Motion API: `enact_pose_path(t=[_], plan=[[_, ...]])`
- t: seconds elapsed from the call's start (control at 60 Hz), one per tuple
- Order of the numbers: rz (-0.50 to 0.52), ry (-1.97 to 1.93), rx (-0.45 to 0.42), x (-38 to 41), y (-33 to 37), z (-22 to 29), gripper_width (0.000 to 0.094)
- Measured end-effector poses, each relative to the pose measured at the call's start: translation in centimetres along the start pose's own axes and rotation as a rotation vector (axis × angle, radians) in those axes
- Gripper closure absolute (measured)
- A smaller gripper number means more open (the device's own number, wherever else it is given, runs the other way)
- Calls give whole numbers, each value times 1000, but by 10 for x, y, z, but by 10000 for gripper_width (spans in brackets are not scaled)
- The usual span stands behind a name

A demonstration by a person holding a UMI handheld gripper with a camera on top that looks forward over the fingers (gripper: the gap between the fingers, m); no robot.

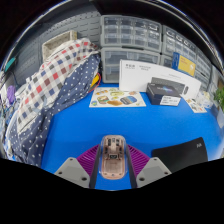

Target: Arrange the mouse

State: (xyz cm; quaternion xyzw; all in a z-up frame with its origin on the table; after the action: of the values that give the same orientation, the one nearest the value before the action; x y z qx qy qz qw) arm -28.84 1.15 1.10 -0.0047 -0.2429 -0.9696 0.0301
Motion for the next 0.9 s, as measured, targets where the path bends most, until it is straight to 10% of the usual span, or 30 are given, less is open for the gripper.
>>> enact_pose_path(t=[0.367,0.7,0.9], plan=[[47,-2,65,1,2,5,617],[112,37,-233,-58,104,162,612],[16,69,-263,-157,139,164,613]])
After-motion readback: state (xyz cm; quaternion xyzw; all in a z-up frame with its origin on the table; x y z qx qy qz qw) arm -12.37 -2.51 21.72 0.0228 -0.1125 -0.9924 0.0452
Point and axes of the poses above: the point between the fingertips, and its own axes, seen from behind it with the camera up: x to the left, z up, y backward, against the way the camera looks, the point moved 3 cm from there along y, backward, against the way the camera looks, and after that the axes turned 13 degrees about -x, right-handed, at the moved point
